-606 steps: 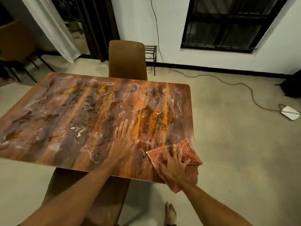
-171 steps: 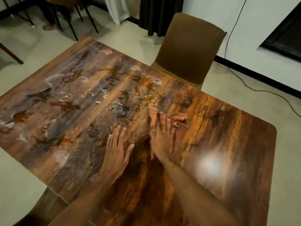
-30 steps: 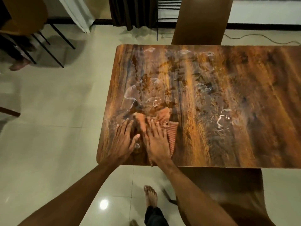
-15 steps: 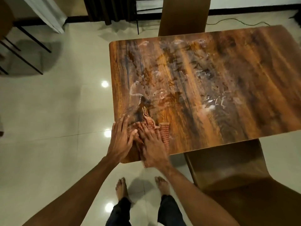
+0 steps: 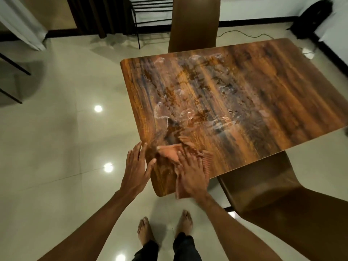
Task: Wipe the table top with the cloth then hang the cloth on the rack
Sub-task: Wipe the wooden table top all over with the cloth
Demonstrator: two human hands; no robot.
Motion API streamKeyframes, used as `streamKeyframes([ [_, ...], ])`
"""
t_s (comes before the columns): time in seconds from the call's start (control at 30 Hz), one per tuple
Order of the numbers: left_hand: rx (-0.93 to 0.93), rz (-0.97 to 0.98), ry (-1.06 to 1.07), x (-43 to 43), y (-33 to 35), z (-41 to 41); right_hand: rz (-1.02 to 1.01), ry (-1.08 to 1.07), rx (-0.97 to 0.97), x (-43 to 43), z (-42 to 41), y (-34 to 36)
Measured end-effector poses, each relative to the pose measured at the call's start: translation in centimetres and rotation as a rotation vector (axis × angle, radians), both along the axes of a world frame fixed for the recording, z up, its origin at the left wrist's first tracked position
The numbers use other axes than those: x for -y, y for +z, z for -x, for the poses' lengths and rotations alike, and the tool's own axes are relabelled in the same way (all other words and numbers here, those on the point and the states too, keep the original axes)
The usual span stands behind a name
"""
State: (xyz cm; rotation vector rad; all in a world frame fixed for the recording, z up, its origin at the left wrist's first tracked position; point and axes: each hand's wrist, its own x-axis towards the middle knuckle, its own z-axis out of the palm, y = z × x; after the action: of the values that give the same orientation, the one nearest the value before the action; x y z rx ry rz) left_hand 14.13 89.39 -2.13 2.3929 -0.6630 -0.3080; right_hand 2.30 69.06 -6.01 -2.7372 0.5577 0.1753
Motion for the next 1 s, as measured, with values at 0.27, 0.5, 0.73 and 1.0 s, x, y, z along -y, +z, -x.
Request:
streamKeyframes([
  [0.27,-0.001,-0.004,-0.116,3.6,0.1,-1.6,-0.075,0.108,-0.001,-4.3,-3.5,1.1],
  [0.5,0.012,-0.067,-0.123,11.3,0.0,-5.1,-0.062,-0.348,-0.027,10.9,-5.8,0.5],
  [0.73,0.073,-0.13,-0.159,20.9,-0.6,-7.4,-0.09,0.187,0.042,15.2,-10.0,0.9],
  [1.0,0.038,-0.128,-0.208,30.1,-0.7,-9.6,0.011,-0.56,-0.041,34.4,-9.0,0.0],
])
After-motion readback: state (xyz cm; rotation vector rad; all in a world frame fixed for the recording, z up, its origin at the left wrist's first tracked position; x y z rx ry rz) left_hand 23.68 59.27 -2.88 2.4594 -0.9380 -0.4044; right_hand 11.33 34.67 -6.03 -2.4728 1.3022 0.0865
